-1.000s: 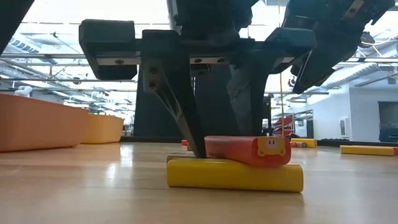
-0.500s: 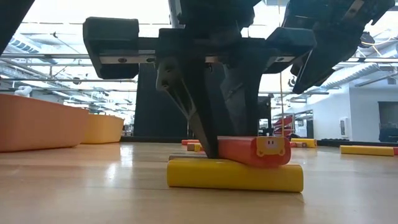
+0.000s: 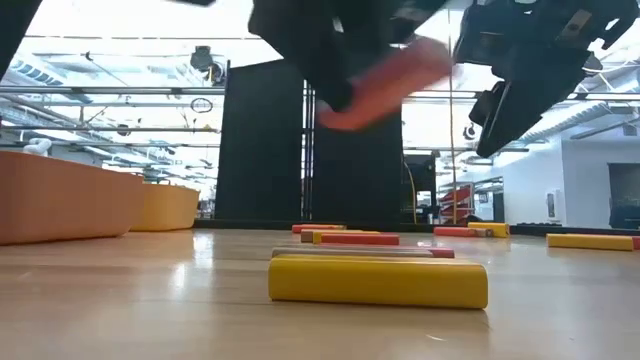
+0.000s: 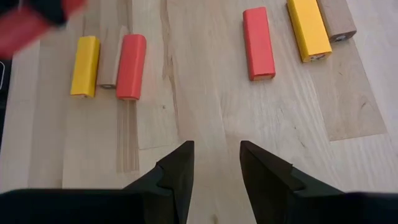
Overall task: Sort blocks
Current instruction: Put the bottom left red block in the orange bin
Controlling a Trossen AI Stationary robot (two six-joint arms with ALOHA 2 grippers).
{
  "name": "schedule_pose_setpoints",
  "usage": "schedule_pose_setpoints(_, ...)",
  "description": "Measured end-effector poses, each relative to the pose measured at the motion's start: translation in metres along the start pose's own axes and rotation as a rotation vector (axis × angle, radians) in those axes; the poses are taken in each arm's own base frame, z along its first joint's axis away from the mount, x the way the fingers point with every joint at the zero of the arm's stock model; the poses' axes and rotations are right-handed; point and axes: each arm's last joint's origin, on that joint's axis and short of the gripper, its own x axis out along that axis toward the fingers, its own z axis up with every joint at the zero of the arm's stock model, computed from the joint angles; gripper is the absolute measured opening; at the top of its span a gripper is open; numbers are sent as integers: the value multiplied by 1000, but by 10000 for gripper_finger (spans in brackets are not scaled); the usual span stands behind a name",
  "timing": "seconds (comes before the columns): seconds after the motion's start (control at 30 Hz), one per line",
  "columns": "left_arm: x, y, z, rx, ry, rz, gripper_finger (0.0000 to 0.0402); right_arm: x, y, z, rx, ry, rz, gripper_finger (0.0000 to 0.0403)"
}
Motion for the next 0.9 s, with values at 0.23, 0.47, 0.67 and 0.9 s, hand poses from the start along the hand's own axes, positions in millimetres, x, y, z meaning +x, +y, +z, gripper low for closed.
schedule_pose_setpoints(0.23,-56,-3,-40,-384,143,-61,94,0,0,0,-46,3,-2,123)
schedule_pose_setpoints(0.47,-90,-28,-96,-768,169,-26,94,0,0,0,-120,-5,1,123)
schedule_pose_setpoints(0.67,-109,-79,-158,-1148,167,146,93,0,1,1,-197,-15,1,123)
schedule_pose_setpoints(0.9,-122,-138,-220,-1746,97,302,93,0,3,6,-309,-64,16,123)
